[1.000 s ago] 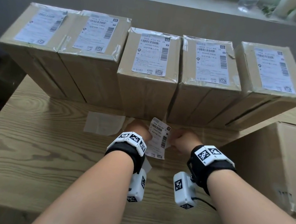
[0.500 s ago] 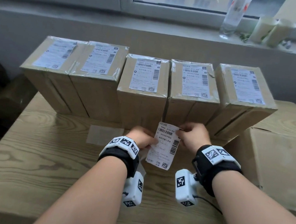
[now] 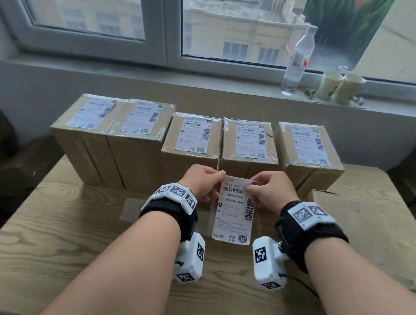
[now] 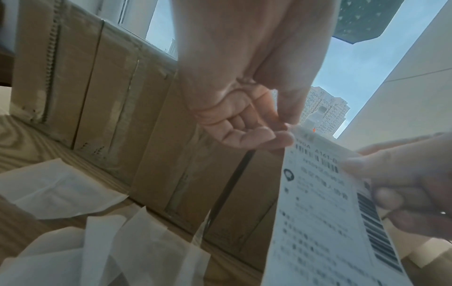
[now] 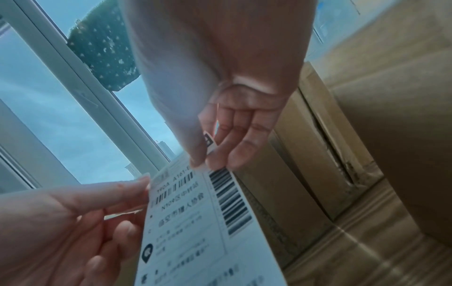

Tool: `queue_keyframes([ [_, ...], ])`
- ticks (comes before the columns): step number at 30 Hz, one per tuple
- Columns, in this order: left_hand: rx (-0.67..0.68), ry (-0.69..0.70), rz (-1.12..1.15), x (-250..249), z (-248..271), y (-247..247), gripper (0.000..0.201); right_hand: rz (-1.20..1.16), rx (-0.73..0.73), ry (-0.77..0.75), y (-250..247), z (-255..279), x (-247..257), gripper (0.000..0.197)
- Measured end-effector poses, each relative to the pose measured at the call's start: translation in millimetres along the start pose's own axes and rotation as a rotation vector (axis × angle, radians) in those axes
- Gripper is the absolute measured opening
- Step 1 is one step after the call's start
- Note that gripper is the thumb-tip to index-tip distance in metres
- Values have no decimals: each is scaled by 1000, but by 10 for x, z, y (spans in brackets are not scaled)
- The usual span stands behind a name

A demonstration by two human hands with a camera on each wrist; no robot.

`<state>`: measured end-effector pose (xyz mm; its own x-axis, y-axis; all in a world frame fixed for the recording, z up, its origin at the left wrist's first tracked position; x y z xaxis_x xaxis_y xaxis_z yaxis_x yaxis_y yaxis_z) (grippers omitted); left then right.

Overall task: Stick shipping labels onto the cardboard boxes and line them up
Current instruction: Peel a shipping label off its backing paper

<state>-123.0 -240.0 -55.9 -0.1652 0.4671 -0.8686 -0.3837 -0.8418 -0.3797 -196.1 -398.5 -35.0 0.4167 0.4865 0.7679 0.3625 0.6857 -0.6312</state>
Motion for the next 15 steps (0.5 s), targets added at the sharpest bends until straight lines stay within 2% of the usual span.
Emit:
queue_keyframes([
  [4,89,-27,-1,-24,48,49,23,-11,-107,24,-200,-22,-6,14],
  [8,235,-129,-61,129,137,144,5,-58,-262,119,-423,-56,-121,19],
  [15,272,-142,-123,189,189,150,14,-103,-316,189,-507,-25,-188,22],
])
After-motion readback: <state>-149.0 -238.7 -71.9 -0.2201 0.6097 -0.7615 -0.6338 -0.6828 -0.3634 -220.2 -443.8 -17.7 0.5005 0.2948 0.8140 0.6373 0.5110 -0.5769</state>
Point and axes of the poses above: each hand's wrist, its own z-axis away from the middle knuckle, its own y-axis out of the palm, x = y × z, the point moved 7 cm from there along -z, towards the middle knuckle, and after that the axes turned 9 degrees about -x, right-handed, at the moved point
